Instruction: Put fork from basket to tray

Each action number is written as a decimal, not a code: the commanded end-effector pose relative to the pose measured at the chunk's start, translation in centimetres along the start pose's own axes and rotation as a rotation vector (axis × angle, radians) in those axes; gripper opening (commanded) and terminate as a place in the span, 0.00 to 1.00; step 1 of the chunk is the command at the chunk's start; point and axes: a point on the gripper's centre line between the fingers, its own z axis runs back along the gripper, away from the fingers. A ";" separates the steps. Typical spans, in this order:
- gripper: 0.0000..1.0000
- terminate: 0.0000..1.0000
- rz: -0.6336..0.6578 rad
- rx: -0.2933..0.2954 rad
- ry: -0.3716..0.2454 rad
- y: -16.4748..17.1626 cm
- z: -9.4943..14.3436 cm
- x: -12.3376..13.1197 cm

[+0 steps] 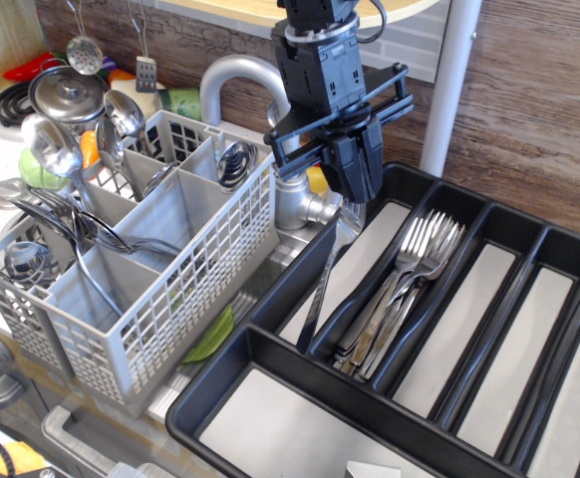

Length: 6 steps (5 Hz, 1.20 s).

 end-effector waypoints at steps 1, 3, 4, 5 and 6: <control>0.00 0.00 0.015 -0.069 -0.034 -2.4 1.7 0.2; 0.00 0.00 0.067 -0.164 0.012 -2.9 0.3 -0.4; 0.00 0.00 0.085 -0.172 0.021 -2.8 0.2 -0.8; 0.00 0.00 0.090 -0.184 0.032 -2.6 -0.5 -0.9; 0.00 0.00 0.187 -0.138 0.075 -2.1 -2.7 -0.4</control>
